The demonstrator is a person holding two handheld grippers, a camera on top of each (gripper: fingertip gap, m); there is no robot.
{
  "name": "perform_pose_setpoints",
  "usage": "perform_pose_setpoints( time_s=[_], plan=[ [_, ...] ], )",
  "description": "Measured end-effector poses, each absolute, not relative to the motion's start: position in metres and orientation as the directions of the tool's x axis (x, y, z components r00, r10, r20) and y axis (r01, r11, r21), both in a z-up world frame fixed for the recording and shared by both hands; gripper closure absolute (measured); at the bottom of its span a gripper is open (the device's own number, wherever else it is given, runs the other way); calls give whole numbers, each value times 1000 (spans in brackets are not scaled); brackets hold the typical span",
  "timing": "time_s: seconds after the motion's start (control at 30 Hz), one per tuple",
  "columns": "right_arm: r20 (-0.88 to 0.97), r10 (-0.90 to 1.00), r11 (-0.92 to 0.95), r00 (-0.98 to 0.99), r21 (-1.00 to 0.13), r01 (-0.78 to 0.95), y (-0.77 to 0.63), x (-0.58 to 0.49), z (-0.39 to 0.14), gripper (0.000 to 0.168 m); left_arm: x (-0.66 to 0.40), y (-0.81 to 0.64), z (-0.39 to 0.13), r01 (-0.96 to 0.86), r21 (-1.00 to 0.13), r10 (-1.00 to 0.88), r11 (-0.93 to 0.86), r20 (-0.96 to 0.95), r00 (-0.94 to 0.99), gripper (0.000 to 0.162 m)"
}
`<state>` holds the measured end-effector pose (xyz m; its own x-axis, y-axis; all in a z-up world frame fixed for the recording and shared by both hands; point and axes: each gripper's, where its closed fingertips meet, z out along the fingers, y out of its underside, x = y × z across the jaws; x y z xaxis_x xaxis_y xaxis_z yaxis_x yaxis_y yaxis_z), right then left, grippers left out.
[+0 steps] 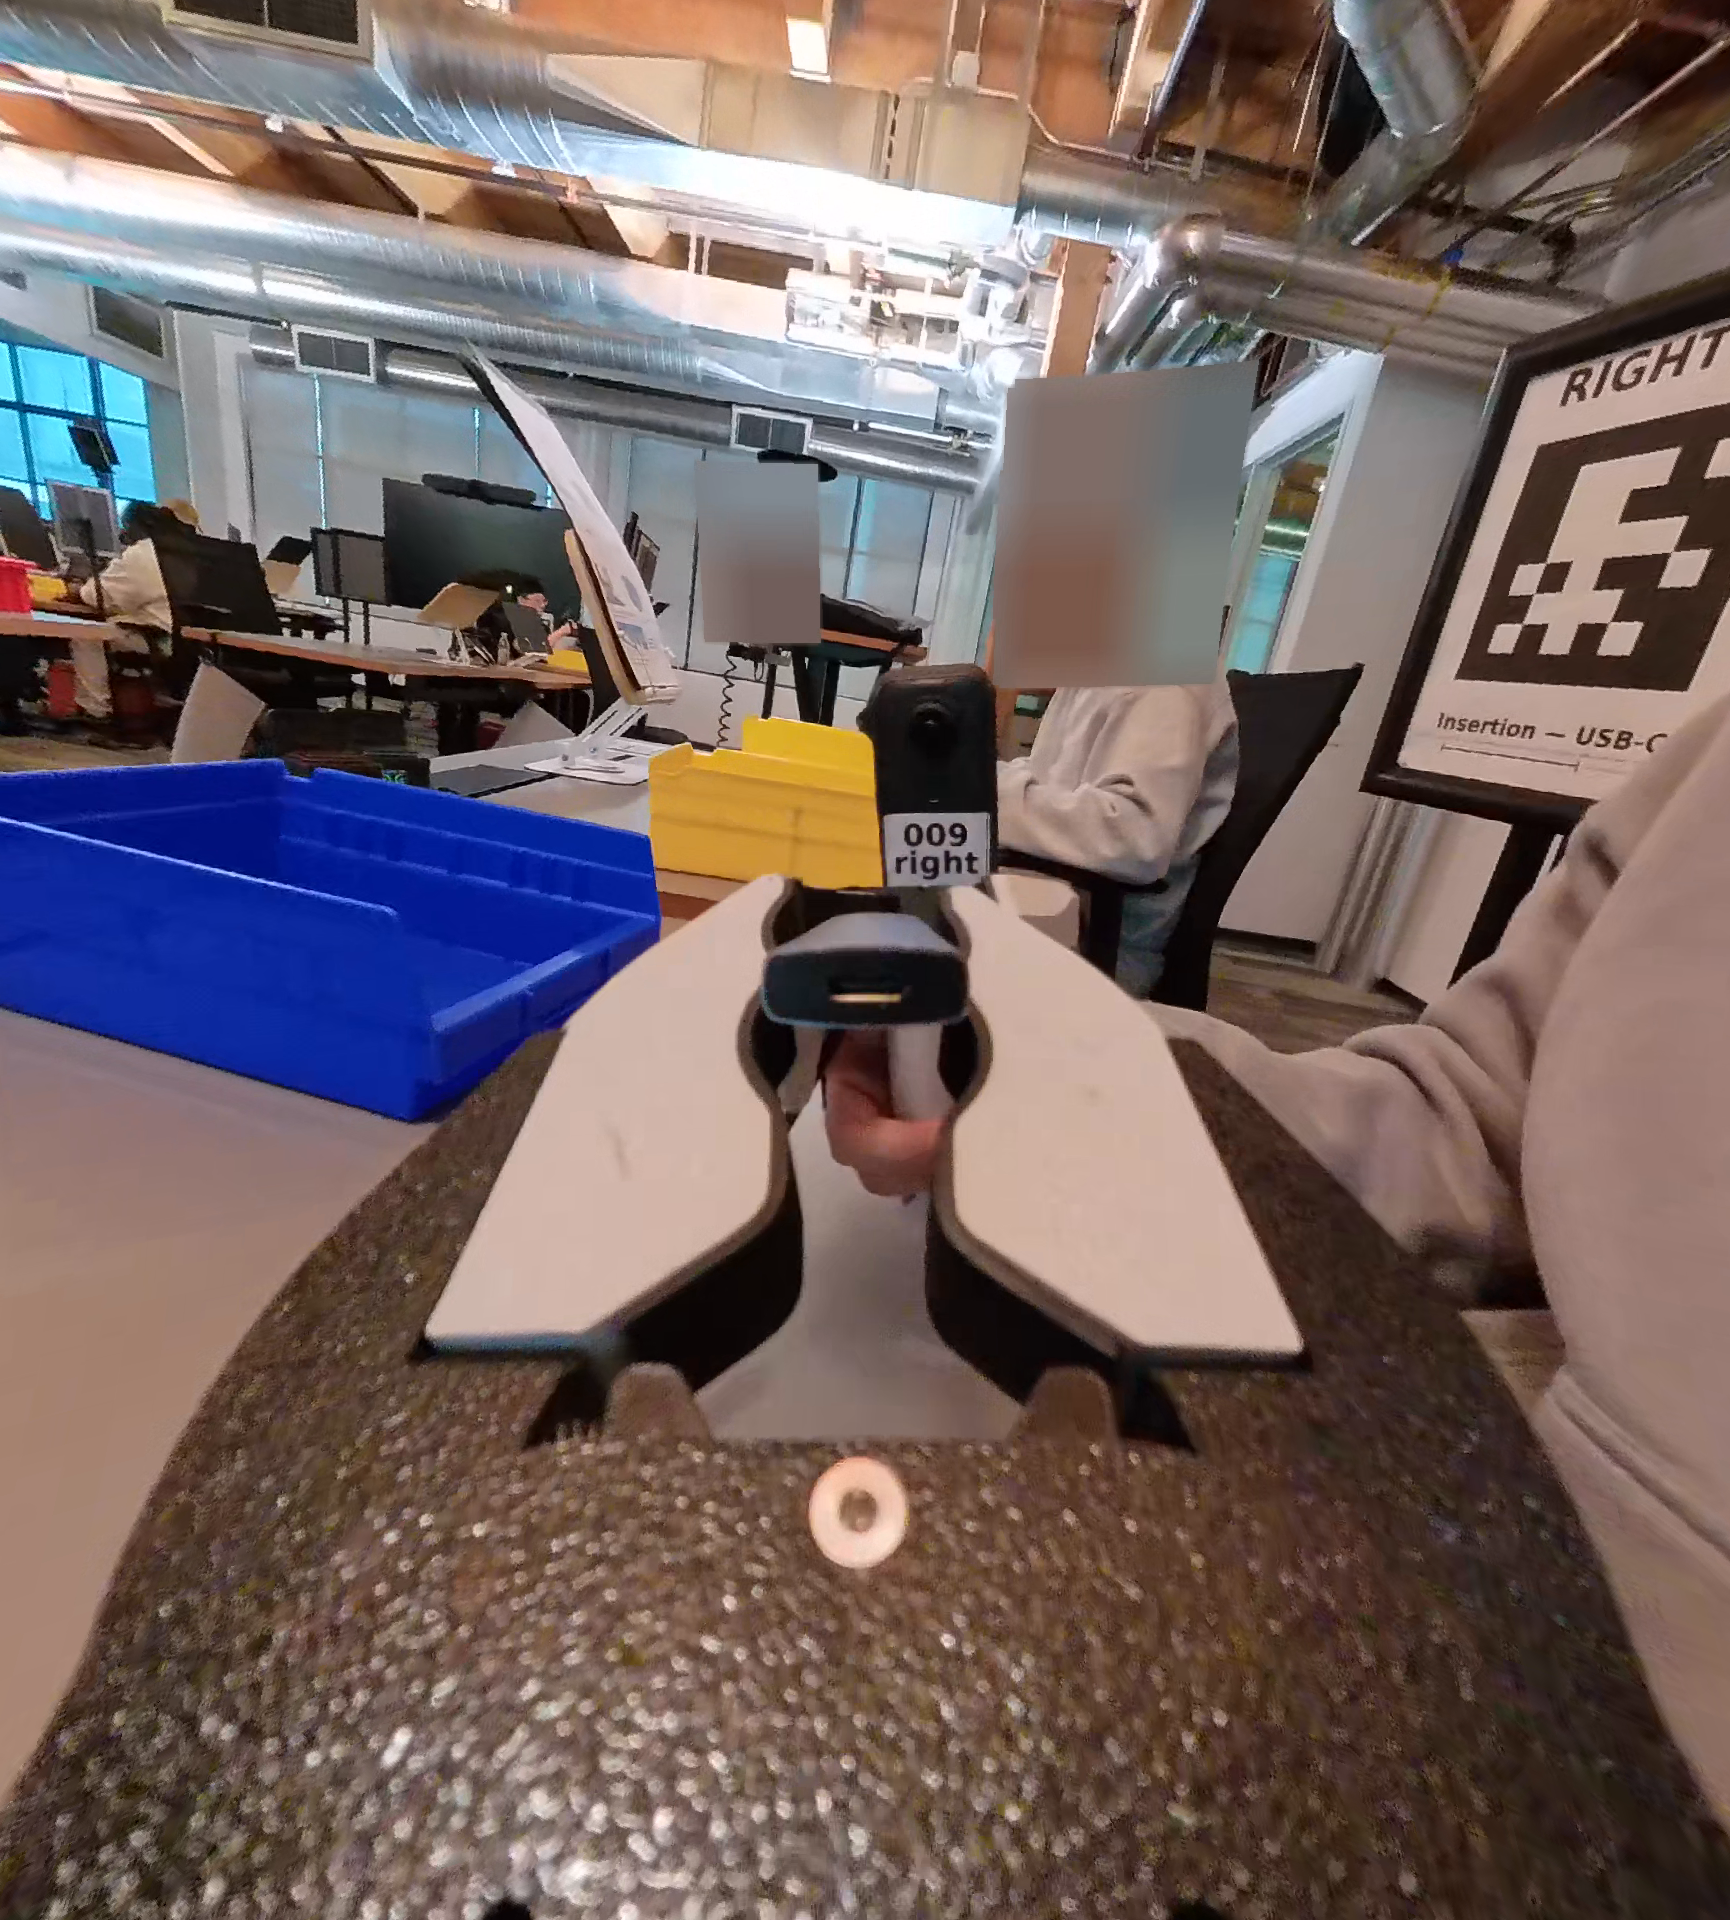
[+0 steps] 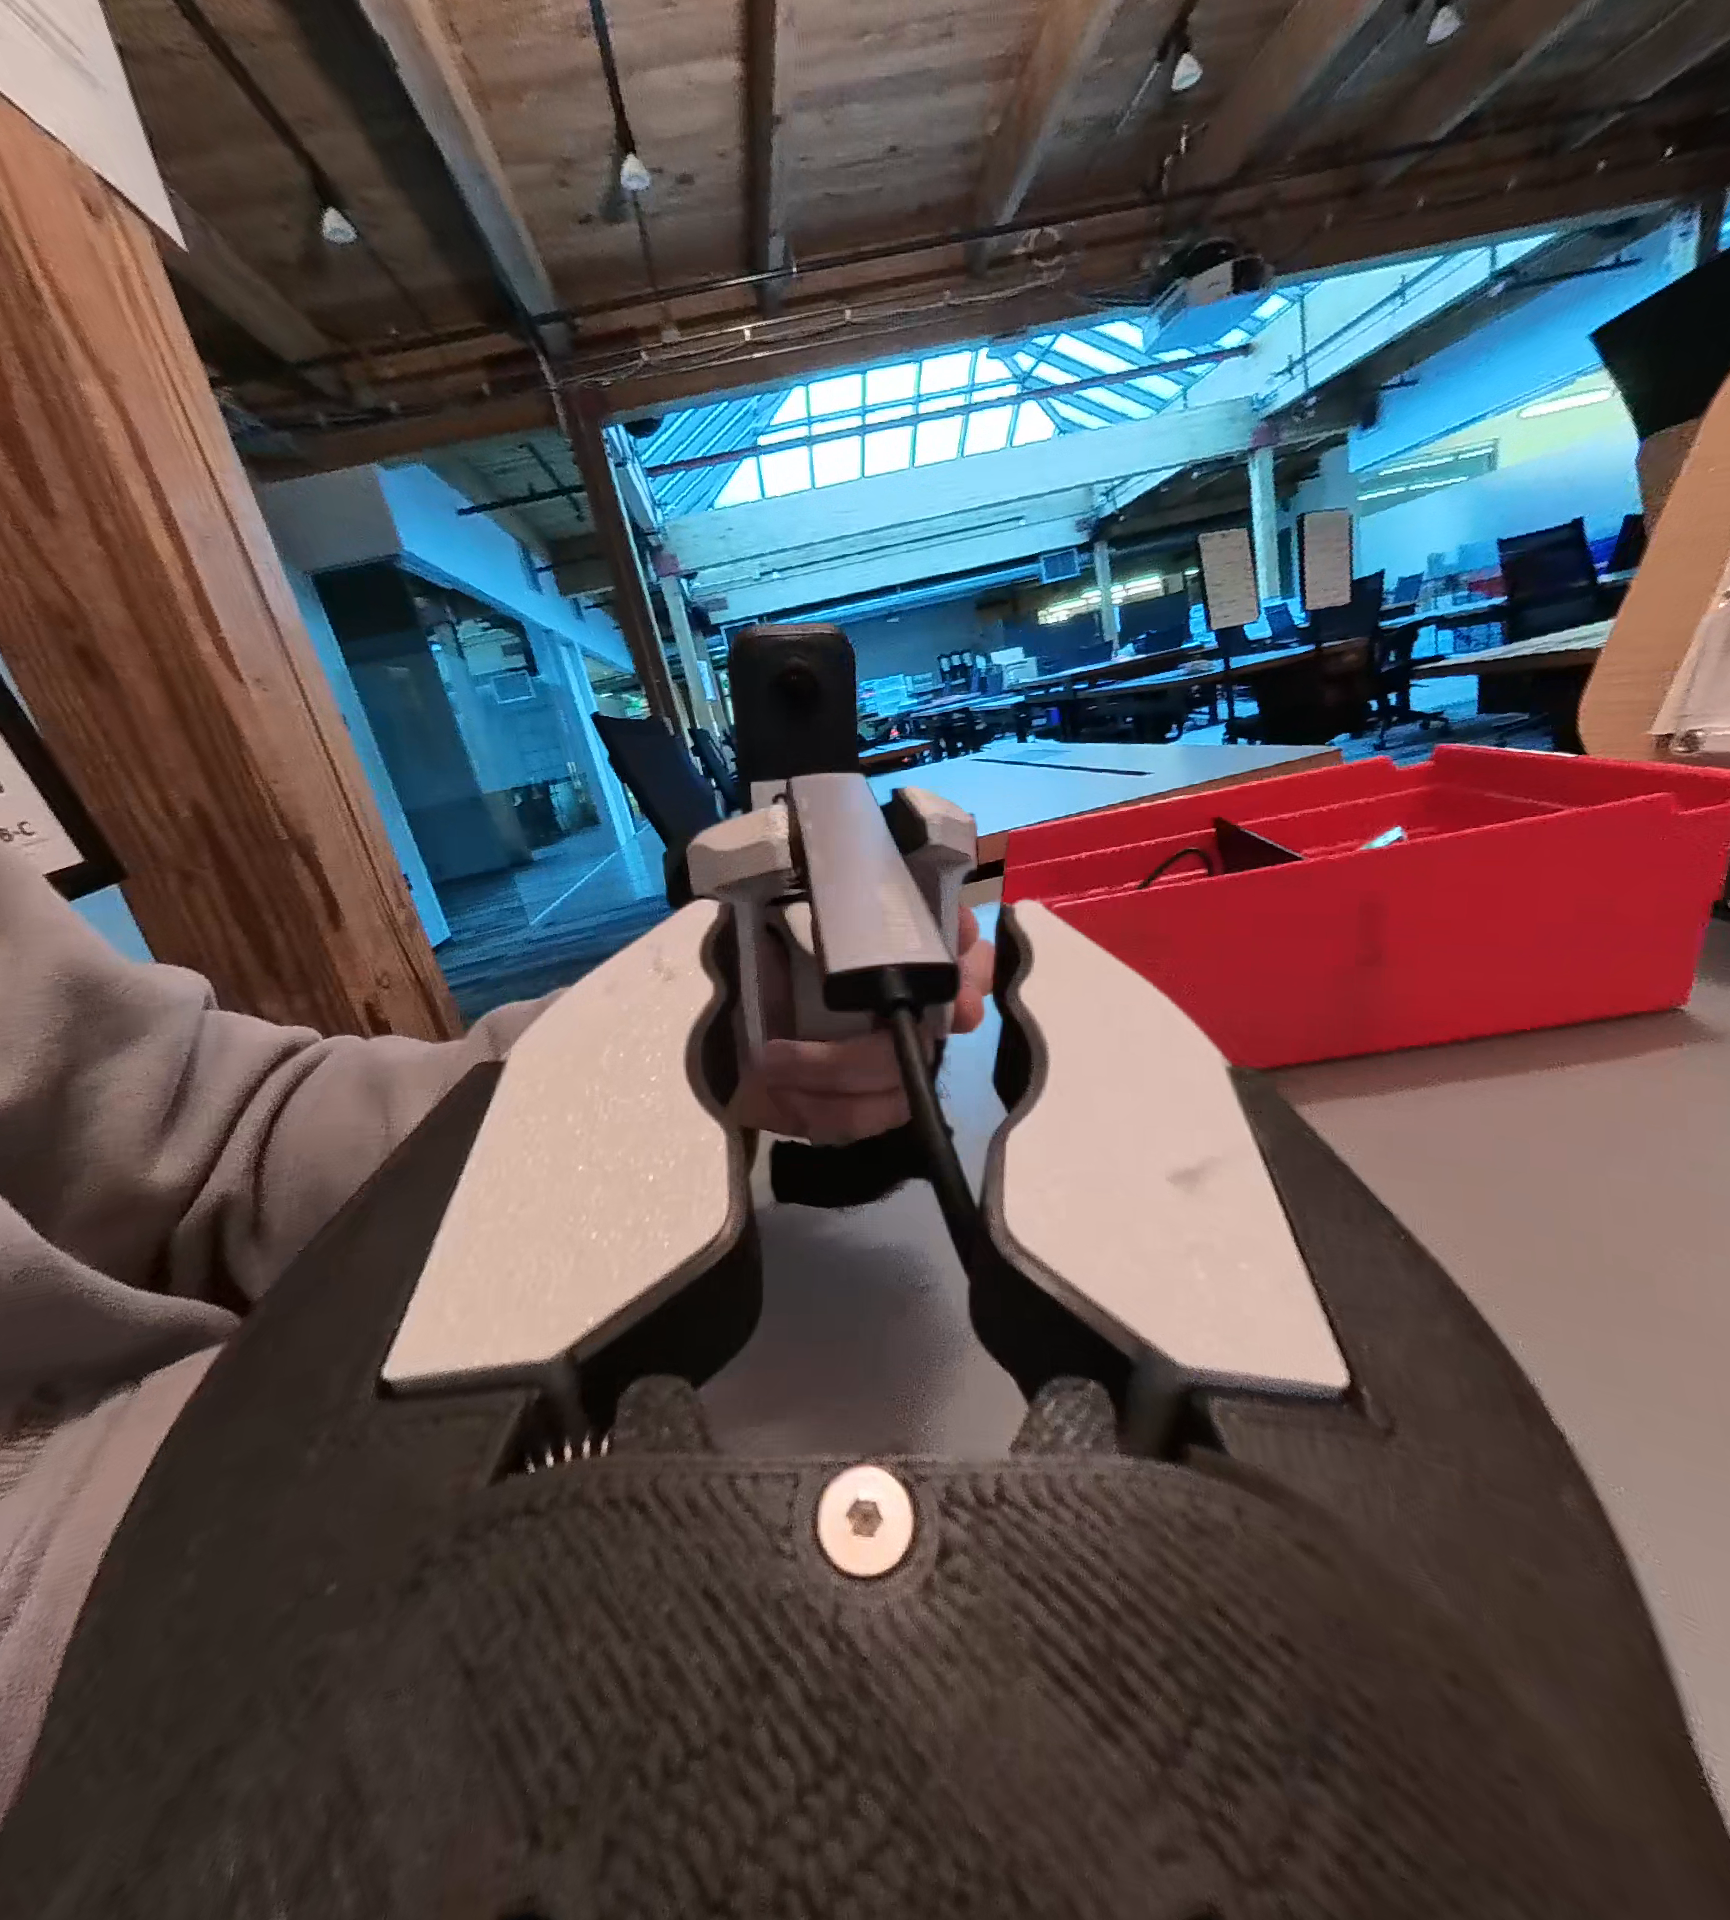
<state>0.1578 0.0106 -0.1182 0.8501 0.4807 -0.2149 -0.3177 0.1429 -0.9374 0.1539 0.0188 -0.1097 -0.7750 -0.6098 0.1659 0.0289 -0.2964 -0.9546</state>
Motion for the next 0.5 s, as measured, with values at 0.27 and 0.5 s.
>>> perform_pose_setpoints(
  time_s=[0.27, 0.5],
  plan=[
    [-234, 495, 116, 837, -937, -330, 14, 154, -122, 143, 152, 15, -117, 47, -934, -552, -355, 169, -816, 139],
    [-227, 496, 75, 838, -951, -301, 14, 153, -131, 144, 153, 15, -123, 19, -928, -534, -372, 197, -822, 139]
  ],
)
